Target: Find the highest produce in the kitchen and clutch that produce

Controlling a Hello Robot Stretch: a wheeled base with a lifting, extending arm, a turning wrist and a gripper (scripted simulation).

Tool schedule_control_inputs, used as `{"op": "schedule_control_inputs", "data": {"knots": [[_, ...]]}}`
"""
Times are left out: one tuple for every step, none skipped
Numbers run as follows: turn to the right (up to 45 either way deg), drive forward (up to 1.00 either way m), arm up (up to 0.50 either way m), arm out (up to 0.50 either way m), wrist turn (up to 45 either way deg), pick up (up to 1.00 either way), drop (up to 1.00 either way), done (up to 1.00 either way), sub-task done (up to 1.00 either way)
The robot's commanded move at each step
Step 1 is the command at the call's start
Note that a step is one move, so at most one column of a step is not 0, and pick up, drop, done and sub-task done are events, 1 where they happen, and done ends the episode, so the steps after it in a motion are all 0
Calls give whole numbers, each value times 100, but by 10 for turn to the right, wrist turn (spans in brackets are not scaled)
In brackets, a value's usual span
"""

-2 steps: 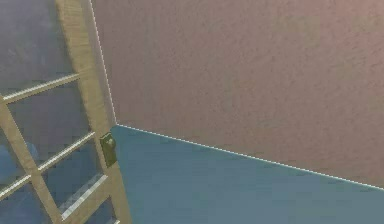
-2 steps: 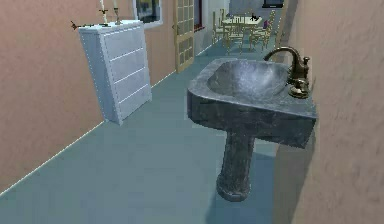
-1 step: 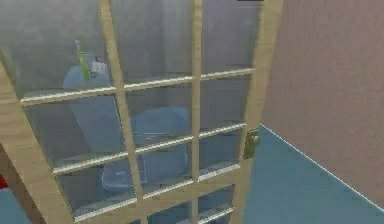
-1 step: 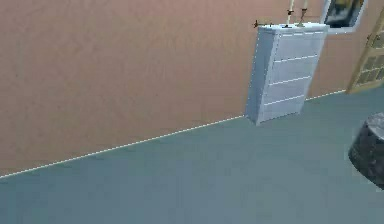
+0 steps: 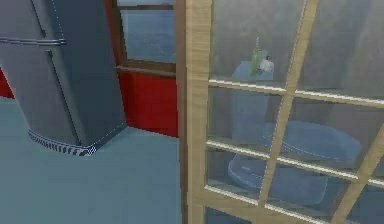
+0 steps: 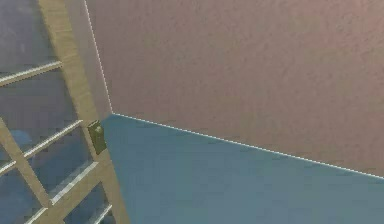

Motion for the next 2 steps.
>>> {"op": "schedule_control_inputs", "data": {"knots": [[-210, 0, 0, 0, 0, 0, 0, 0, 0], [0, 20, 0, 0, 0, 0, 0, 0, 0]]}}
